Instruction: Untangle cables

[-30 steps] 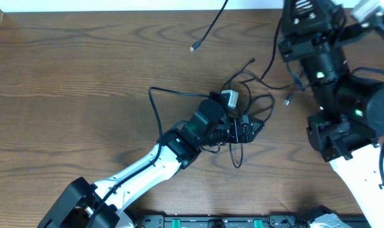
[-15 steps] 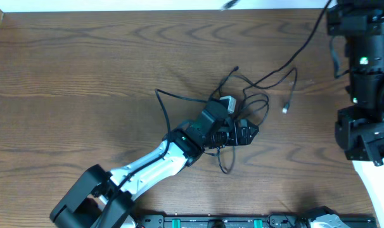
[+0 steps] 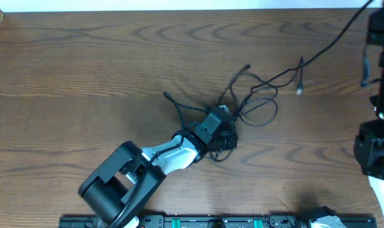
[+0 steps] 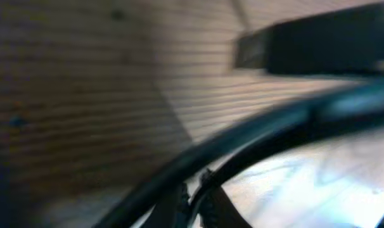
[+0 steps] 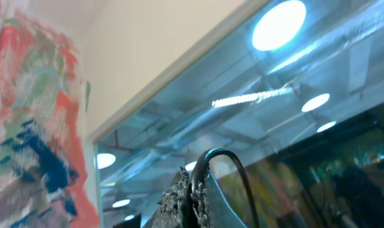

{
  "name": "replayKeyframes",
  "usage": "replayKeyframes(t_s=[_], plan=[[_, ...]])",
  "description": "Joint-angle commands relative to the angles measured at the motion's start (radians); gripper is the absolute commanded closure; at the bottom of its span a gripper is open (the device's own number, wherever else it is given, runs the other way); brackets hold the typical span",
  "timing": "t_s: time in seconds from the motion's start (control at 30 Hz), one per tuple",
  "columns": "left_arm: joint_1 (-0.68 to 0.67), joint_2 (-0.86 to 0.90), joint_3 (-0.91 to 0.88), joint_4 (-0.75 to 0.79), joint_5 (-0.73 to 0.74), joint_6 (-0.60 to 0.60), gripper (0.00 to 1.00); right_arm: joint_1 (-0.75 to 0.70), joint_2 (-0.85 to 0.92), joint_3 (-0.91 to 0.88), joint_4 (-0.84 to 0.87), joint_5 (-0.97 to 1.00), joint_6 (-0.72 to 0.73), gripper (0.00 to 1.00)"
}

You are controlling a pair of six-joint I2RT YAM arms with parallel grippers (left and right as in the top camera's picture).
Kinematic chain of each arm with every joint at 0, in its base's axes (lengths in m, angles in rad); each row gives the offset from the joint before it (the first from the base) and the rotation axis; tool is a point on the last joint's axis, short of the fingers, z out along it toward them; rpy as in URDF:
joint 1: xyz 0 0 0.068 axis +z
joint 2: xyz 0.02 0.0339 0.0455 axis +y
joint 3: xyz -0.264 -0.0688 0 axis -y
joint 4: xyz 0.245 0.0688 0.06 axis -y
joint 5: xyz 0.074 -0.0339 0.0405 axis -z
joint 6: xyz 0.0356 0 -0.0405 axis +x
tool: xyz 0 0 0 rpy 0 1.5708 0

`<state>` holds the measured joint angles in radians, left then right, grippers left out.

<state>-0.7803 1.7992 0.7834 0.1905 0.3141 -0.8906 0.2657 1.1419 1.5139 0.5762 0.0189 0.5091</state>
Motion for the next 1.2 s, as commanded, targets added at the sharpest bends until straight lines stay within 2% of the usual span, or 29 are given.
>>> replayKeyframes(t_s=[0.0,0.13,0.37,0.5,0.67,0.83,0.93,1.03,1.17], plan=[[0.0,0.036,0.006,-0.003,-0.04,-0.066,0.92,-0.005,-0.024,0.044,0.007,0.108,-0.055,0.99],[0.0,0.045,0.006,-0.01,-0.051,-0.066,0.92,-0.005,-0.035,0.071,0.007,0.225,-0.156,0.99],[0.0,0.045,0.006,-0.046,-0.108,-0.09,0.92,-0.027,-0.038,0.139,0.008,0.455,-0.43,0.99],[0.0,0.045,0.006,-0.122,-0.182,-0.192,0.92,-0.081,-0.038,0.154,0.007,0.493,-0.547,0.99],[0.003,0.045,0.006,-0.279,-0.306,-0.419,0.92,-0.141,-0.033,0.154,-0.058,0.499,-0.62,0.99],[0.033,0.045,0.006,-0.418,-0.334,-0.593,0.92,-0.149,-0.031,0.154,-0.219,0.498,-0.653,0.99],[0.06,0.045,0.006,-0.497,-0.334,-0.651,0.92,-0.147,-0.031,0.154,-0.365,0.482,-0.652,0.99],[0.083,0.045,0.006,-0.511,-0.333,-0.644,0.92,-0.146,-0.029,0.154,-0.577,0.401,-0.652,0.99],[0.091,0.045,0.006,-0.488,-0.334,-0.542,0.92,-0.146,-0.035,0.142,-0.904,0.254,-0.653,0.99]])
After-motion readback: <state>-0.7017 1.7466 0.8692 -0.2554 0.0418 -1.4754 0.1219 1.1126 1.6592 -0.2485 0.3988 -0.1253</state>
